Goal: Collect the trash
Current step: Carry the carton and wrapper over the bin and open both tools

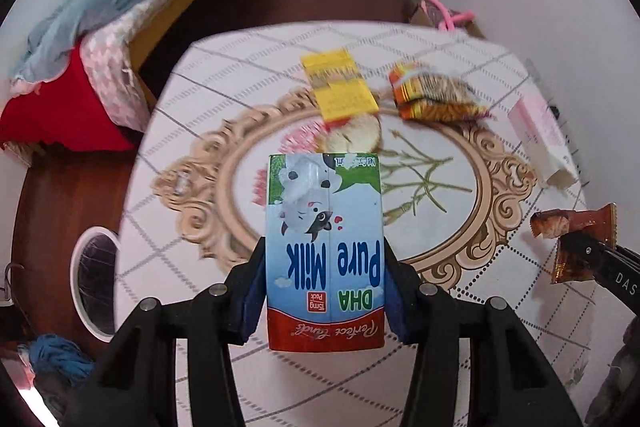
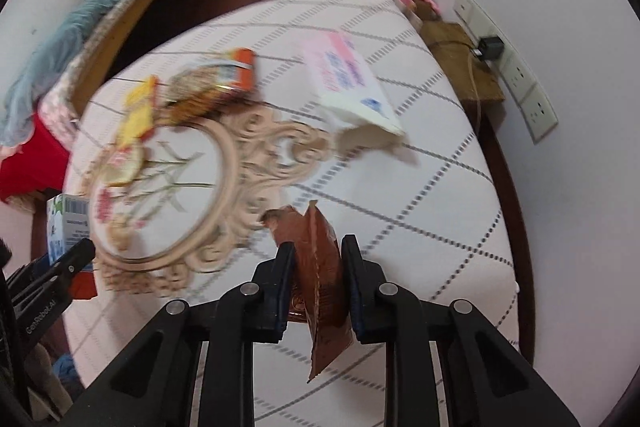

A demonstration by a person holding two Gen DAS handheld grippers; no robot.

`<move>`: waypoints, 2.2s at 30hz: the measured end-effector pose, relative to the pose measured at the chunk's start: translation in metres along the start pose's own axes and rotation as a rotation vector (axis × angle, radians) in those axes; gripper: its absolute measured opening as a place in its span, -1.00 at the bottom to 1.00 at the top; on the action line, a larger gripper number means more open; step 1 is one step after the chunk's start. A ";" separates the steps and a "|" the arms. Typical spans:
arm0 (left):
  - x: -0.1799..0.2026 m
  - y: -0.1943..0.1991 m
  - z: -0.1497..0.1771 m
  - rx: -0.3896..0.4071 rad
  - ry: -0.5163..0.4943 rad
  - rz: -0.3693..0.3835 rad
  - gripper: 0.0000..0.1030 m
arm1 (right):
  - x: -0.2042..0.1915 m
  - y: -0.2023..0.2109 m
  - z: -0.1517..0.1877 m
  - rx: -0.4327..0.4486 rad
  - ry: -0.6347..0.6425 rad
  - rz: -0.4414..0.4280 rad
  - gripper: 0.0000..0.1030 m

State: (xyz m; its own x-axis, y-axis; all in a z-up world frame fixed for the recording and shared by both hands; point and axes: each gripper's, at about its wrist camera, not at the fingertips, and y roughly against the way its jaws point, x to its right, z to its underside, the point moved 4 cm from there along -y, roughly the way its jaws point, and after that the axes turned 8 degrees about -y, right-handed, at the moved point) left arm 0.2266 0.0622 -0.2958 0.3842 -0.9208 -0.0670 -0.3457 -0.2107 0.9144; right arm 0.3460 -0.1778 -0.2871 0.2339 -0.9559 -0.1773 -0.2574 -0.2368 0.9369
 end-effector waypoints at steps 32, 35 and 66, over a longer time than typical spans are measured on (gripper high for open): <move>-0.375 0.058 0.143 0.044 0.474 -0.215 -0.10 | -0.442 -0.007 0.163 -0.161 0.520 -0.399 -0.53; -0.409 0.025 0.167 0.000 0.539 -0.145 -0.10 | -0.482 -0.049 0.188 -0.212 0.573 -0.360 -0.53; -0.479 -0.044 0.260 -0.239 0.729 -0.184 0.91 | -0.572 -0.199 0.254 -0.374 0.721 -0.134 1.00</move>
State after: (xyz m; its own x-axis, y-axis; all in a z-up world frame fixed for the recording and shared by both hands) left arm -0.1644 0.4274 -0.4076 0.9102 -0.4135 -0.0224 -0.0604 -0.1862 0.9806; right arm 0.0252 0.3726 -0.4489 0.8179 -0.5476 -0.1766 0.1147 -0.1456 0.9827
